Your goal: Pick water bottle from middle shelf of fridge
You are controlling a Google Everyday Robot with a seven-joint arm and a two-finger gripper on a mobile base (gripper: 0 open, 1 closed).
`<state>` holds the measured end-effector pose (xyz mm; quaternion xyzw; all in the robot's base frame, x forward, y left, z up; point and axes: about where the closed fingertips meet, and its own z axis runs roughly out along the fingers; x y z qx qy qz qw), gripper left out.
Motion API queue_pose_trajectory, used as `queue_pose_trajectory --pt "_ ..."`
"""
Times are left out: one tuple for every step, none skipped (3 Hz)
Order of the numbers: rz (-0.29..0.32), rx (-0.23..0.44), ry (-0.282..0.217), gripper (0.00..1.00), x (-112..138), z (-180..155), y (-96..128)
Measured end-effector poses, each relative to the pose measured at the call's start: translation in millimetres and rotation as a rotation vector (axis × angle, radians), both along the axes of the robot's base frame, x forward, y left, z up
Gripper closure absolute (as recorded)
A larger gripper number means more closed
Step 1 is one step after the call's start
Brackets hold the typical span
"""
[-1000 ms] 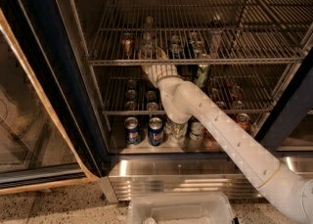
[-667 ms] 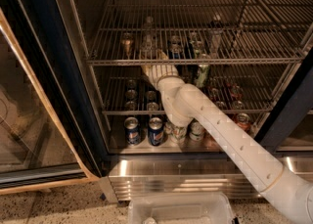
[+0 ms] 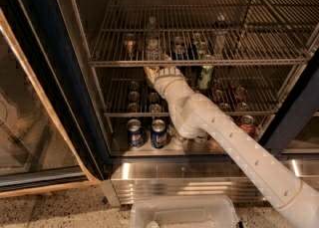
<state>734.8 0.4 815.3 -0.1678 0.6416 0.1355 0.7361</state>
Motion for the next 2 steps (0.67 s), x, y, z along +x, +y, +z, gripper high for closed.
queue_pose_trajectory --pt "-0.004 0.006 0.003 1.0 -1.9 -3.2 1.2" --pt "-0.007 0.02 0.011 1.0 -6.6 -8.4 2.6"
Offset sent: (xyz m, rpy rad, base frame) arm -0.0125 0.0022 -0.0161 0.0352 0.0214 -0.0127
